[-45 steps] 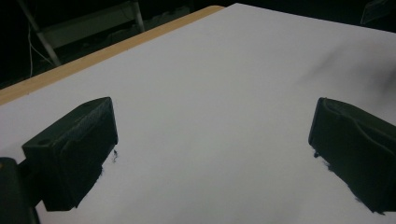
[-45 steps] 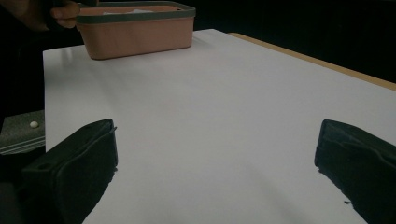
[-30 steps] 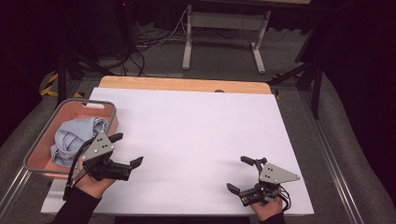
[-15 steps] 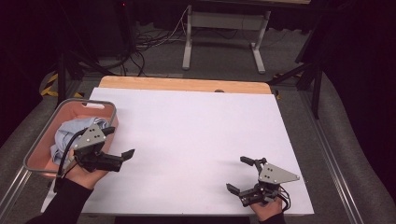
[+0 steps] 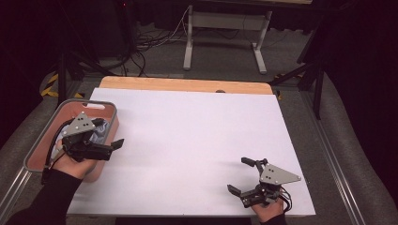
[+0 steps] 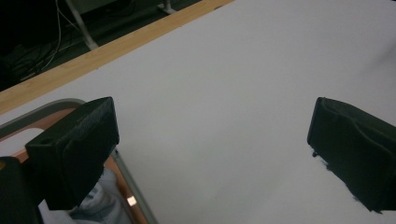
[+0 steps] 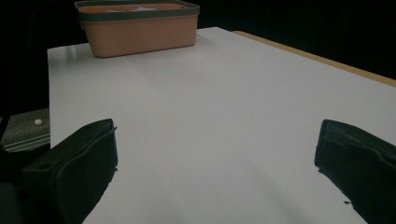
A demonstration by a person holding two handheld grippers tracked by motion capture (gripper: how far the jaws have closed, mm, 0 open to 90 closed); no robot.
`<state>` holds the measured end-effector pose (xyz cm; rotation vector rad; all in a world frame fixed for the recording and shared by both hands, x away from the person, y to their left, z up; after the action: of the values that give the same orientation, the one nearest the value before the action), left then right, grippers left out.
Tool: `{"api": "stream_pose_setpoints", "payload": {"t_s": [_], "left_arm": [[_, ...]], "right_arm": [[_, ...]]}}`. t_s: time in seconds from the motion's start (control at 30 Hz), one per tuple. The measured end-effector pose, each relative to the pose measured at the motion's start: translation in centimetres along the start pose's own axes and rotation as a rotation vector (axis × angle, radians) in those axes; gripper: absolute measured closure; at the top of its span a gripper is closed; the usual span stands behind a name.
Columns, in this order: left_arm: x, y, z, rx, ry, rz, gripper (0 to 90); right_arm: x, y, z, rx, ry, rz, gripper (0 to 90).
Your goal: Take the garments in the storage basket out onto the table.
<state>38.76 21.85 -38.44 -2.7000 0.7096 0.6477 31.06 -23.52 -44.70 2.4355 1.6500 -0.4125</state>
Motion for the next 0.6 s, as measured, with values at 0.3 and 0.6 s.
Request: {"api": "stream_pose_setpoints", "payload": {"t_s": [0.3, 0.6], "left_arm": [[0.2, -2.5, 0.4, -0.012, -0.038, -0.040, 3.7], [0.7, -4.5, 1.1, -0.035, -0.086, -0.065, 4.5]], "right_arm": [[0.1, 0.0, 0.1, 0.005, -0.001, -0.002, 0.1], [0.1, 0.0, 0.1, 0.006, -0.006, -0.001, 0.1]]}}
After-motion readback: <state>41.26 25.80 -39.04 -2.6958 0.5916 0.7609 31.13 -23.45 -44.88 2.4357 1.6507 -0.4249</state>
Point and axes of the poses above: each handheld gripper's, and its own axes: x roughly forward along the jaws, z roughly out of its underside, y roughly to its right, the point moved 5 cm from there along x, roughly forward along the jaws, and after that the axes turned 12 degrees about -z, right-handed, at the moved point
